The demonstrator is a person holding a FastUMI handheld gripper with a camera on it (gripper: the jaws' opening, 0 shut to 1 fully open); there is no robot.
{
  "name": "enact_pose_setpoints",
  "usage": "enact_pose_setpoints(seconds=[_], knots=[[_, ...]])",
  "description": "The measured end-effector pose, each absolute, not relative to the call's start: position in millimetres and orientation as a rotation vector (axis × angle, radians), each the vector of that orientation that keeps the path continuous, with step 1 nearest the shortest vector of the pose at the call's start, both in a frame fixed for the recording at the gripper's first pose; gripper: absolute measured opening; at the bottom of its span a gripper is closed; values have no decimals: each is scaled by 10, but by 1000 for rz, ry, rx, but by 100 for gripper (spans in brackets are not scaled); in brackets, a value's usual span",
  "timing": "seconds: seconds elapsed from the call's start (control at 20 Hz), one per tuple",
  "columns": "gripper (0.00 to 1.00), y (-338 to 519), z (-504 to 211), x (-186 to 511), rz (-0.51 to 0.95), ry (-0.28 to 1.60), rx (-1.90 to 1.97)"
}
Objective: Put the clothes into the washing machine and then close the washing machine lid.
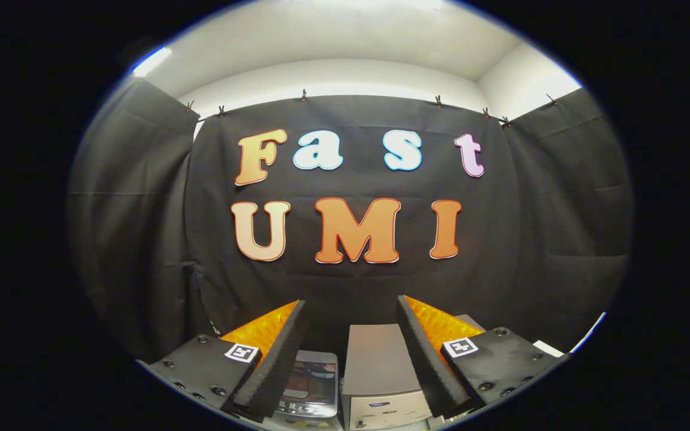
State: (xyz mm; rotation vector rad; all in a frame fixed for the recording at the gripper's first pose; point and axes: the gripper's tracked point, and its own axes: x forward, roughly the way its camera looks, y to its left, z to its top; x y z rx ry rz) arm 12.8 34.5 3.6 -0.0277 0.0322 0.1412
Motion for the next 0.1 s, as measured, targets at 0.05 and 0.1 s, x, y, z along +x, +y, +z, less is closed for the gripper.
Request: enact_pose_setpoints(seconds=[0.05, 0.1], knots=[[97, 264, 69, 135, 140, 28, -24], [97, 190, 99, 135, 142, 19, -14]])
